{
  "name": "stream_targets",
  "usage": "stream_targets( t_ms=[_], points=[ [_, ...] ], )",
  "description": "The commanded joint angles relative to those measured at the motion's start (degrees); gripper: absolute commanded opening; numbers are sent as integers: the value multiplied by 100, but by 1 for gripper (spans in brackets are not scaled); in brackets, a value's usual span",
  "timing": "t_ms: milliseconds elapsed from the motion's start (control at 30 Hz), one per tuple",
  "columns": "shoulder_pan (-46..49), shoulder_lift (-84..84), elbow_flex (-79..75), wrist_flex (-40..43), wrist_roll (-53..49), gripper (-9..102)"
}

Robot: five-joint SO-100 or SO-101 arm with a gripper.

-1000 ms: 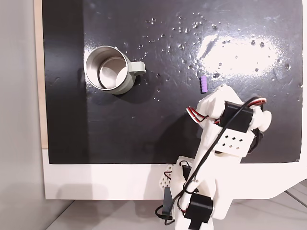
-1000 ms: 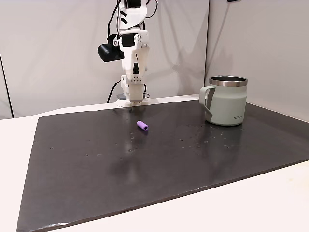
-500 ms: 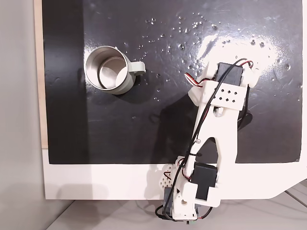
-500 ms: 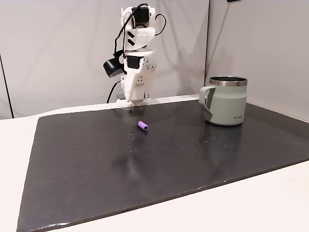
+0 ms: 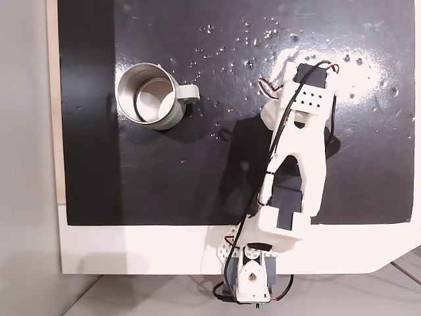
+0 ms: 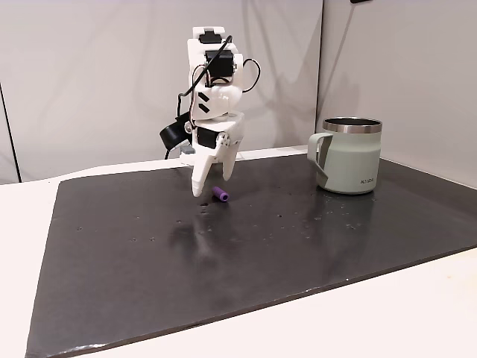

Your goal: Grasp a pengrip and put it in the cup.

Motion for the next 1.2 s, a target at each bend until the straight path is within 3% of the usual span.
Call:
stream_targets(
  t_ms=[0, 100, 567, 833, 1167],
  points=[
    [35, -176, -501, -9, -53, 36],
    [53, -422, -694, 0, -79, 35],
    [-35, -686, -738, -53, -246, 0],
    [-35, -501, -791, 132, -281, 0],
    [-211, 519, -2127, 1257, -756, 0]
  ],
)
